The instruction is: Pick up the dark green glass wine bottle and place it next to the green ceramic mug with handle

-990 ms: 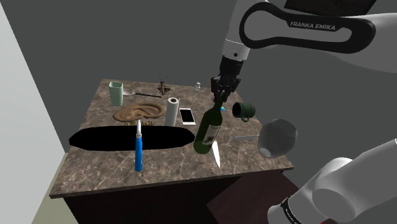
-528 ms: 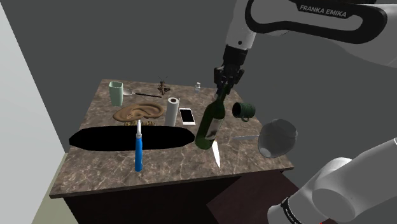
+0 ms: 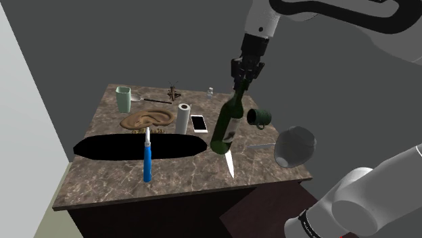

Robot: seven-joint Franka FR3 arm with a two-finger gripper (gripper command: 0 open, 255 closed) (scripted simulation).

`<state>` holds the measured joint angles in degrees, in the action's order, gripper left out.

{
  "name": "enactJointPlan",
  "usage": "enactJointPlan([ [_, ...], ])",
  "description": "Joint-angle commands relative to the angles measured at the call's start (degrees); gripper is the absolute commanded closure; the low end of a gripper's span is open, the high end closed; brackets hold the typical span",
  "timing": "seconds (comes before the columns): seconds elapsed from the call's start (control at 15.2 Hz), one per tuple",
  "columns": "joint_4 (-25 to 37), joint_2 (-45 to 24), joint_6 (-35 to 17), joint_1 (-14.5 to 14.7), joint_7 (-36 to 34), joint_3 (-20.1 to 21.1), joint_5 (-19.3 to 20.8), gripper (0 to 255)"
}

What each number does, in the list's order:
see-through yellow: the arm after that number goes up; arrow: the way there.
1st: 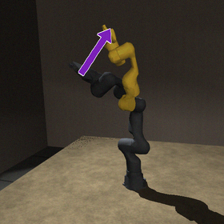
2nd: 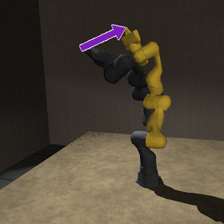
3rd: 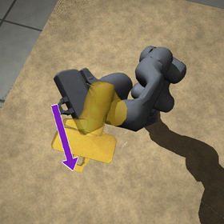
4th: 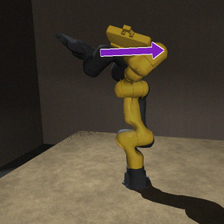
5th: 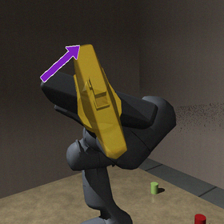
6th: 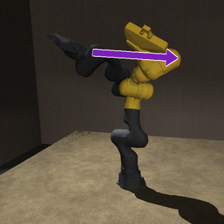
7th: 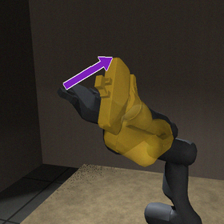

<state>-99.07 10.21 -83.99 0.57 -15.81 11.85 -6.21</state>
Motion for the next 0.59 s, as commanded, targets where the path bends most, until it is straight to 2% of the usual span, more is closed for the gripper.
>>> enactJointPlan([
  [0.0,2.1,-0.5,1.6,0.0,-0.2,0.0,0.1,255],
  [0.2,4.5,-1.0,3.4,0.0,-0.4,0.0,0.2,255],
  [0.53,4.2,-0.7,4.0,-3.0,6.8,-4.1,1.4,255],
])
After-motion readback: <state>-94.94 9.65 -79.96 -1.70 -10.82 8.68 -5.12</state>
